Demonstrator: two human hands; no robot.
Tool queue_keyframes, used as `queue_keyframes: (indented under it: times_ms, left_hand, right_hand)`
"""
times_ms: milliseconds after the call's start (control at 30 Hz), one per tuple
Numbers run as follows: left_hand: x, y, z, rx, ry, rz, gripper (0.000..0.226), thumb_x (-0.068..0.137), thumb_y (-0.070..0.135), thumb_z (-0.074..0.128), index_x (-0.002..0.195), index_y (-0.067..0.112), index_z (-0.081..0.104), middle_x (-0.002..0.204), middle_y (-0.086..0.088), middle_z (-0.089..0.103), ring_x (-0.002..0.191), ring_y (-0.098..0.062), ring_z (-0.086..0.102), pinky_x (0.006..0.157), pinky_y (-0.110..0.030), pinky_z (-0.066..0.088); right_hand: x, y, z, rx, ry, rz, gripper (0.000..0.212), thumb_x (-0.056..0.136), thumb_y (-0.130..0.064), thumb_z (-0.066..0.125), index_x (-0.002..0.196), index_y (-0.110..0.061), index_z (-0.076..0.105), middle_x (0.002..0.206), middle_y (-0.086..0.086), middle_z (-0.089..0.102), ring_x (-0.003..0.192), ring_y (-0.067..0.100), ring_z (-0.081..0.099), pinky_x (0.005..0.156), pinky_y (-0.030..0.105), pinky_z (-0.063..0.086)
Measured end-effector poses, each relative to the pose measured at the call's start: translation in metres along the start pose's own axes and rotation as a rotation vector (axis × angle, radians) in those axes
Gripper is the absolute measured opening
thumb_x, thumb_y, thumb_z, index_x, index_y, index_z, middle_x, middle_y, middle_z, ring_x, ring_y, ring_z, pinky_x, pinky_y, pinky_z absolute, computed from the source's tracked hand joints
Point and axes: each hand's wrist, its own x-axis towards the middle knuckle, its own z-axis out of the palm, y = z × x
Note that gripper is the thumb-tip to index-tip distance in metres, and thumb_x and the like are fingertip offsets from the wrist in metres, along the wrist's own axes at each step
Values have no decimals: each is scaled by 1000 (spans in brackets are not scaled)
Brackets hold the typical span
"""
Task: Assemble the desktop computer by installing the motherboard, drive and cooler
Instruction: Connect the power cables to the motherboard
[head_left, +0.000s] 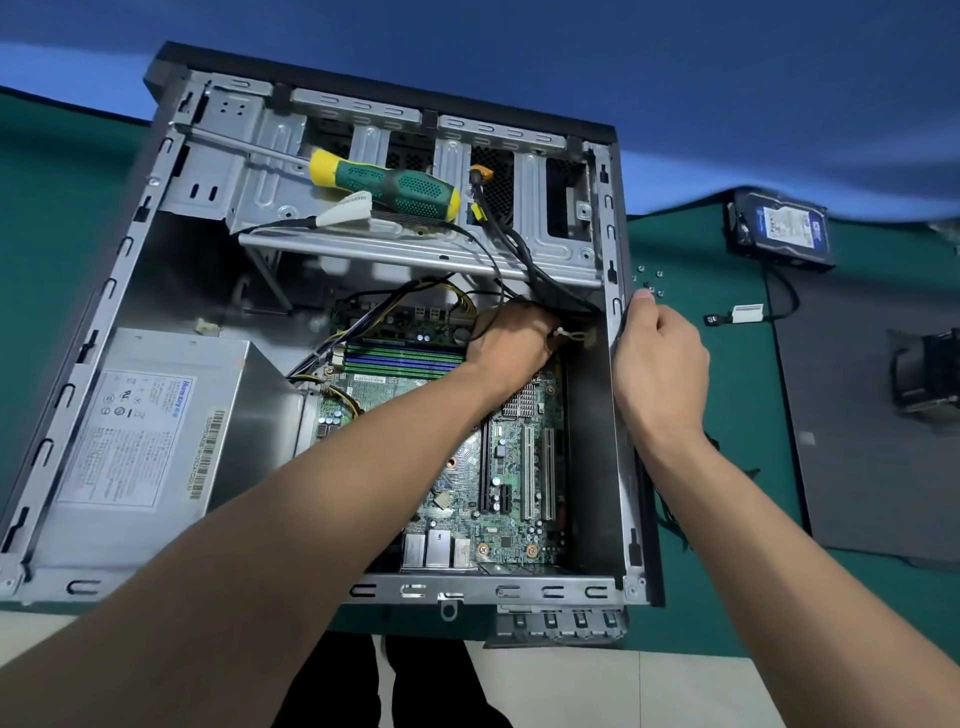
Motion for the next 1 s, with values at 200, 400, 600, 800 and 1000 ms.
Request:
queue_keyframes:
  times_ms: [200, 400, 600, 800, 1000]
  left_hand:
    - [-2, -7, 1, 96, -14, 78, 18, 98, 9, 42, 101, 4, 60, 69, 0, 48, 48, -8, 38, 46, -18, 32]
    - [3, -3, -3, -93, -27, -28, 27, 94, 9, 48, 68, 12, 54, 57, 2, 38, 60, -23, 53, 56, -25, 41]
    - [11, -1, -4, -163, -89, -131, 40, 96, 7, 42, 57, 16, 36, 60, -1, 41, 66, -19, 48, 63, -25, 49]
    - [13, -2, 1, -185, -24, -48, 21, 92, 5, 46, 98, 1, 65, 74, -15, 60, 69, -27, 60, 68, -29, 50]
    - [12, -5, 3, -238, 27, -14, 19, 91, 8, 49, 90, 1, 67, 67, -10, 58, 62, -27, 60, 59, -26, 49]
  right_hand:
    - [0, 0, -1, -2, 0, -2, 45, 100, -36, 29, 59, -17, 33, 61, -1, 44, 56, 13, 38, 51, 31, 26]
    - [2, 0, 1, -3, 8, -6, 45, 100, -35, 30, 59, -18, 32, 61, -2, 43, 56, 12, 37, 51, 32, 27]
    - [2, 1, 1, 6, 8, -4, 44, 99, -35, 30, 58, -19, 31, 60, -3, 42, 55, 12, 37, 51, 31, 27]
    - [1, 0, 1, 12, 13, -6, 44, 99, -34, 31, 58, -18, 30, 59, -3, 41, 55, 12, 37, 50, 31, 27]
    - [1, 1, 0, 12, 11, -1, 44, 99, -35, 31, 59, -17, 31, 60, -2, 42, 55, 12, 37, 50, 30, 27]
